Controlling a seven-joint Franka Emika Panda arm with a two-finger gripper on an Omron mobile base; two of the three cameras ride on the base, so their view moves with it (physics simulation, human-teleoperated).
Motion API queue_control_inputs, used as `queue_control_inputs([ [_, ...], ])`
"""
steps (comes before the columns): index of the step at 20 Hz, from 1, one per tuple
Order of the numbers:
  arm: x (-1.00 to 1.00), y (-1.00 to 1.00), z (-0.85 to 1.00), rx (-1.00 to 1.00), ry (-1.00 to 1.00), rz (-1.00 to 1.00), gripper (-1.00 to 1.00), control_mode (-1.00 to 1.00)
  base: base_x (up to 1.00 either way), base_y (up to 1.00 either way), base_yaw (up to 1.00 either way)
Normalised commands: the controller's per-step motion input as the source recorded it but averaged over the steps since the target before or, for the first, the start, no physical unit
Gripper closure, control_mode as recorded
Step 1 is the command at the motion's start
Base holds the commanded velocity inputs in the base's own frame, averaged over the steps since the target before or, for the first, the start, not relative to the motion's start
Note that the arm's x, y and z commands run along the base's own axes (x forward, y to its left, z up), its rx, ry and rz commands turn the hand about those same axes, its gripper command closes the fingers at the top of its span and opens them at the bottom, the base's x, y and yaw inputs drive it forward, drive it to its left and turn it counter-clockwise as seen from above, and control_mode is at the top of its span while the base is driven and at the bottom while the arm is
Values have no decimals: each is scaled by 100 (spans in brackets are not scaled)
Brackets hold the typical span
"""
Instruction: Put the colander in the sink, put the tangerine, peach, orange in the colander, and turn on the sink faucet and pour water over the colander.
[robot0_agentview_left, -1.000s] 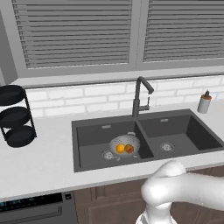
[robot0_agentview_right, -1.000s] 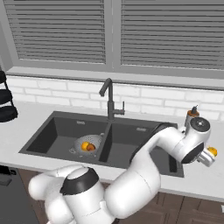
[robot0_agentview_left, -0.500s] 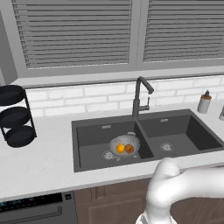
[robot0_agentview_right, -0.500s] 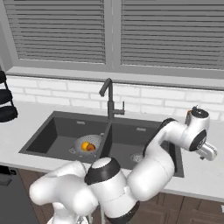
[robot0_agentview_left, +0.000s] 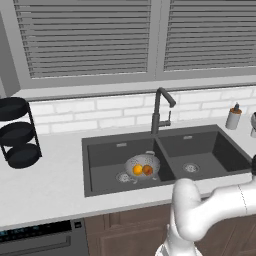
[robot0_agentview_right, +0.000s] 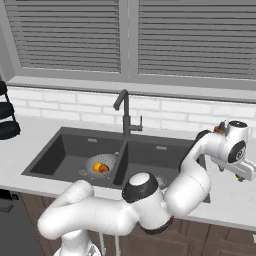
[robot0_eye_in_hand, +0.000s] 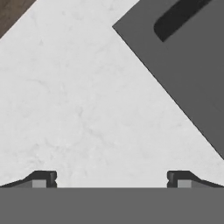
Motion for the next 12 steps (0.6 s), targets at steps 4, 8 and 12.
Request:
queue_control_inputs([
  [4, 24, -55, -40, 6, 0, -3, -100, -100, 0, 0, 0],
  [8, 34, -30, -40, 1, 0, -1, -100, -100, 0, 0, 0],
  [12, 44, -22, -29, 0, -12, 1, -100, -100, 0, 0, 0],
])
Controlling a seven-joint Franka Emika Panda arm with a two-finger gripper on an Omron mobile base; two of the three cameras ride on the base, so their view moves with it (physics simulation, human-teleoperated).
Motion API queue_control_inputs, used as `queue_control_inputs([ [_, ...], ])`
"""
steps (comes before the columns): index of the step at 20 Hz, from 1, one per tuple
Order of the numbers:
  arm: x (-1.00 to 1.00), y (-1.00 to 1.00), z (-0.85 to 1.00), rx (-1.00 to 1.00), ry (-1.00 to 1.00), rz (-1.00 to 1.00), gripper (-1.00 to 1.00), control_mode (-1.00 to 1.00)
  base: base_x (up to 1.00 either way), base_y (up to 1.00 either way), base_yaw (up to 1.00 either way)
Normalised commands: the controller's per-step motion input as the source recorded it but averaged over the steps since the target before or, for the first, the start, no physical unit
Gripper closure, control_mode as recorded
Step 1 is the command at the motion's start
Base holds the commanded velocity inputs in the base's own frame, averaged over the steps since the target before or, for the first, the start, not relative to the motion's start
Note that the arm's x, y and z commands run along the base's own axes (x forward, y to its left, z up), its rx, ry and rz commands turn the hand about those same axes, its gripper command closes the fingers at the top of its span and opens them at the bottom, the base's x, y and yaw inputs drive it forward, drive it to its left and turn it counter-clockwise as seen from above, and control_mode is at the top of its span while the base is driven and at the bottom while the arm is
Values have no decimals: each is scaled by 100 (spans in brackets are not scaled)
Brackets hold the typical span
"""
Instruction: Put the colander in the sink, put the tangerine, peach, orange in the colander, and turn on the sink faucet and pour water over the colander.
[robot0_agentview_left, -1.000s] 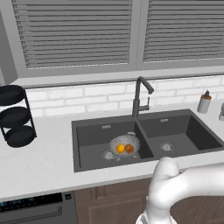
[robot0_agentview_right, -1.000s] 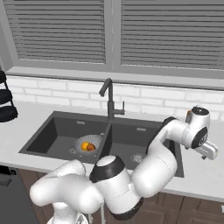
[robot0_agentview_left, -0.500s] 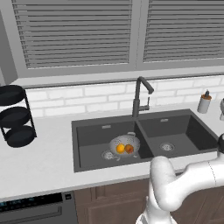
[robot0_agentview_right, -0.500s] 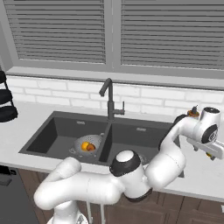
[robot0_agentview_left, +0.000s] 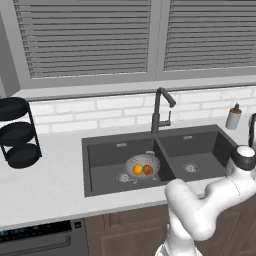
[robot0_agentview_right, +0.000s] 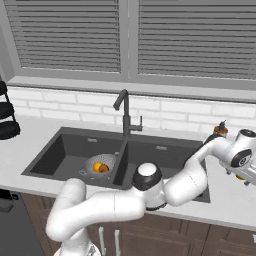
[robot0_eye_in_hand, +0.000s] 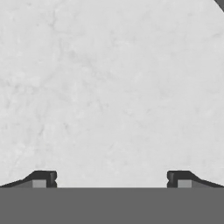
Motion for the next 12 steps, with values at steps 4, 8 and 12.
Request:
queue_control_inputs([
  [4, 37, -37, -26, 0, -18, 11, -100, -100, 0, 0, 0],
  [8, 38, -30, -38, 0, -14, 19, -100, -100, 0, 0, 0],
  [12, 24, 3, -35, -2, -13, 24, 100, -100, 0, 0, 0],
])
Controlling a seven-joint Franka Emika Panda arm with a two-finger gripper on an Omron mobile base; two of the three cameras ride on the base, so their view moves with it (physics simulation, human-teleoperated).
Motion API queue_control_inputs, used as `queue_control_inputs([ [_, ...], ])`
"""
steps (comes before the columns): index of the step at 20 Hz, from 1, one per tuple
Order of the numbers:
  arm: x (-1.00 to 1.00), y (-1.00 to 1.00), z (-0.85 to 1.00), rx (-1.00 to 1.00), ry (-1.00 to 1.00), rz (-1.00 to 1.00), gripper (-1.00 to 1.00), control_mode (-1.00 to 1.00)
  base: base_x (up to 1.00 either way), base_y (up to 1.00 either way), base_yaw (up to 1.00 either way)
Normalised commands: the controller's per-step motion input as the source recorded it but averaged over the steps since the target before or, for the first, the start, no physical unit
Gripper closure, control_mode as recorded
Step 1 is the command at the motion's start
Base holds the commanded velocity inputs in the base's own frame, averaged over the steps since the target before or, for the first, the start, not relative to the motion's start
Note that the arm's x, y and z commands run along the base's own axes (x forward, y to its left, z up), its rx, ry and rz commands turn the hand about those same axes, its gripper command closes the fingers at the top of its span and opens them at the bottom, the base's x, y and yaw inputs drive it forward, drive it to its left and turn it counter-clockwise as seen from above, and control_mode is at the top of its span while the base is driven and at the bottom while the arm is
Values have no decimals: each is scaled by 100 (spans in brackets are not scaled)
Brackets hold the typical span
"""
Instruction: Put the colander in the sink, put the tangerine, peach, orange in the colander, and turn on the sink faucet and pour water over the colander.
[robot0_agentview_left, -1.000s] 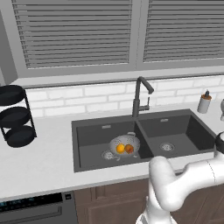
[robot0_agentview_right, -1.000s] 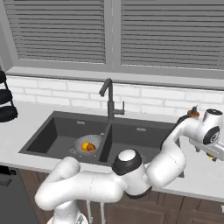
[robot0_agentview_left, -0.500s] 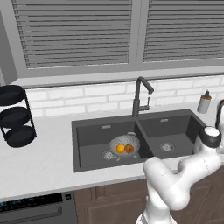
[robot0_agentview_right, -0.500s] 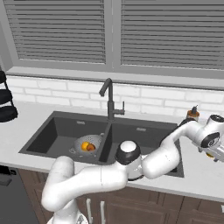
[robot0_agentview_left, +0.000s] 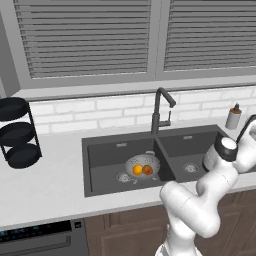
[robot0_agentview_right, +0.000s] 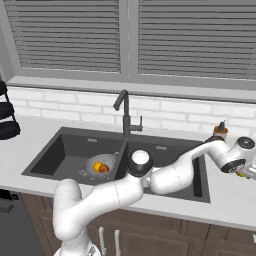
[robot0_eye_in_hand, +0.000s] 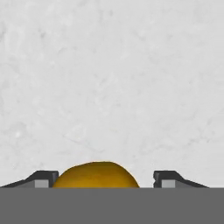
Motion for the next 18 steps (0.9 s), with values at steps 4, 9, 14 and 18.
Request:
queue_control_inputs([
  [4, 3, 69, -3, 0, -28, 57, 100, -100, 0, 0, 0],
  [9, 14, 58, 0, 0, -29, 74, 100, -100, 0, 0, 0],
  [14, -2, 95, 0, -13, -20, 60, 100, -100, 0, 0, 0],
  [18, -58, 100, 12, -42, -5, 40, 100, -100, 0, 0, 0],
])
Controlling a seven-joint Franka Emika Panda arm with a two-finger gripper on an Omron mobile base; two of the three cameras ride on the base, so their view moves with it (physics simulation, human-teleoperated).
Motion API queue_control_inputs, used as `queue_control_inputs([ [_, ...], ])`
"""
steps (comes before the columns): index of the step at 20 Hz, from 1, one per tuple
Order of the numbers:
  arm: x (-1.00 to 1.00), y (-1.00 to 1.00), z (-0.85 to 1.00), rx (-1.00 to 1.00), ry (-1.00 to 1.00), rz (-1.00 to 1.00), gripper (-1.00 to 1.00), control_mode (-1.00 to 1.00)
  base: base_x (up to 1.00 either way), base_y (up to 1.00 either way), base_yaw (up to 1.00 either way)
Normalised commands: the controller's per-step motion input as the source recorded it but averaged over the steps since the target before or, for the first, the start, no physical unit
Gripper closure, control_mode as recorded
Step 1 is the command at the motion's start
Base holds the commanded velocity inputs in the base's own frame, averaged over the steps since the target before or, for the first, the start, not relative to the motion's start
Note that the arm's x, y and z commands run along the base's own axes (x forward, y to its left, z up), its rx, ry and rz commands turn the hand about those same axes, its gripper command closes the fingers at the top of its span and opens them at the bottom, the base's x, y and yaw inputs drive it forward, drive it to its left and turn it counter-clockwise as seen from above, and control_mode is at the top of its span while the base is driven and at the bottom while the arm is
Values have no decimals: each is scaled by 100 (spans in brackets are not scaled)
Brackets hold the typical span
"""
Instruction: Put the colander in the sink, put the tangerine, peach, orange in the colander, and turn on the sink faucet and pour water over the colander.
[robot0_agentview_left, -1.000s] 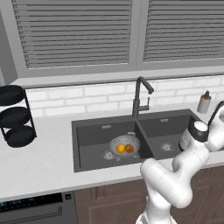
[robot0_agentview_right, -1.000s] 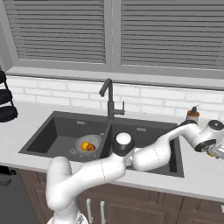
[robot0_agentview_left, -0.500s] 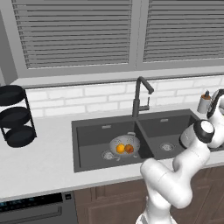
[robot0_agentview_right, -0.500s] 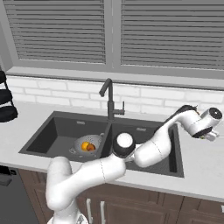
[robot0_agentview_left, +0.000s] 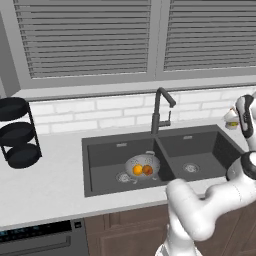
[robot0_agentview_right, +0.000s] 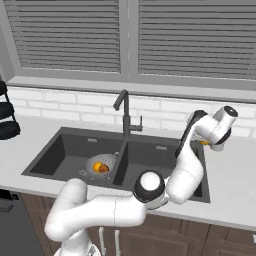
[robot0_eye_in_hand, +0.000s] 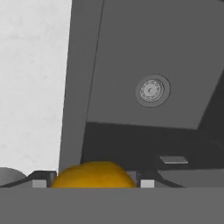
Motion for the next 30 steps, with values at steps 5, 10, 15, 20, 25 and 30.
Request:
queue_control_inputs([
  [5, -83, 100, 31, -46, 0, 30, 100, -100, 0, 0, 0],
  [10, -98, 100, 47, -35, -5, 15, 100, -100, 0, 0, 0],
  [15, -68, 100, 42, -21, -6, 3, 100, -100, 0, 0, 0],
  [20, -16, 100, 51, -14, 1, 4, 100, -100, 0, 0, 0],
  [25, 0, 100, 36, -15, 0, 0, 100, -100, 0, 0, 0],
  [30, 29, 100, -7, -24, 18, 0, 100, -100, 0, 0, 0],
])
